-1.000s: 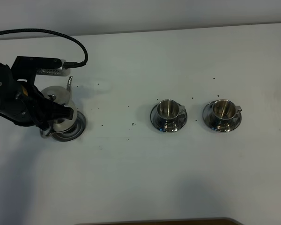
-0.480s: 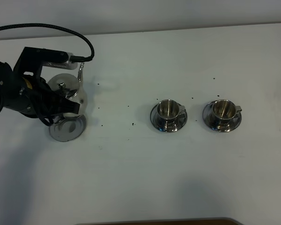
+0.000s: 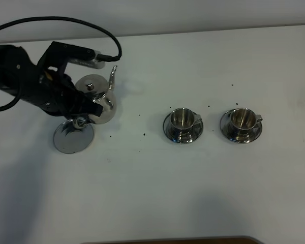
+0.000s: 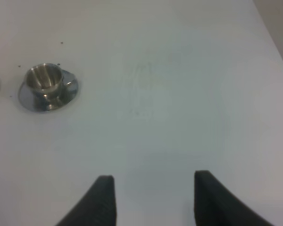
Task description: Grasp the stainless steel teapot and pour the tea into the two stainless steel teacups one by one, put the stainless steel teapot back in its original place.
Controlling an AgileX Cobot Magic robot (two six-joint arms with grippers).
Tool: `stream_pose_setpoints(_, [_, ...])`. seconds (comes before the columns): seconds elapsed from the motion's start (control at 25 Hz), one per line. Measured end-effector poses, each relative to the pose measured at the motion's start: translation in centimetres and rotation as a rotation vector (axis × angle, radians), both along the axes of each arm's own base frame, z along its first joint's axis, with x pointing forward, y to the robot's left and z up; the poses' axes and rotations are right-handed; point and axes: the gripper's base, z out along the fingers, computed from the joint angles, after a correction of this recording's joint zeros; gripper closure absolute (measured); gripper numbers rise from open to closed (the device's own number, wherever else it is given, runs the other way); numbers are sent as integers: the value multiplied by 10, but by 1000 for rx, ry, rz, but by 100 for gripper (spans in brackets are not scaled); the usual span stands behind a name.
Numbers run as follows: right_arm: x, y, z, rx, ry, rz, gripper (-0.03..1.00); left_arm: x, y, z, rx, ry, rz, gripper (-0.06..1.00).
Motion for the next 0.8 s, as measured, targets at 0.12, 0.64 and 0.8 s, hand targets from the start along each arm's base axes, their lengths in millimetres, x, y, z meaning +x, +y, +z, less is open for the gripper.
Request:
stream_pose_setpoints(0.12, [0,0,0,-1,0,0,58,17,-14,6,11,10,-58,67])
stream_pose_setpoints(0.64, [0,0,0,0,0,0,58,54,-47,5,49,-6,-224,67])
stream_pose_setpoints(0.8, [0,0,0,0,0,0,58,53,-51,5,54,-11,-250,67])
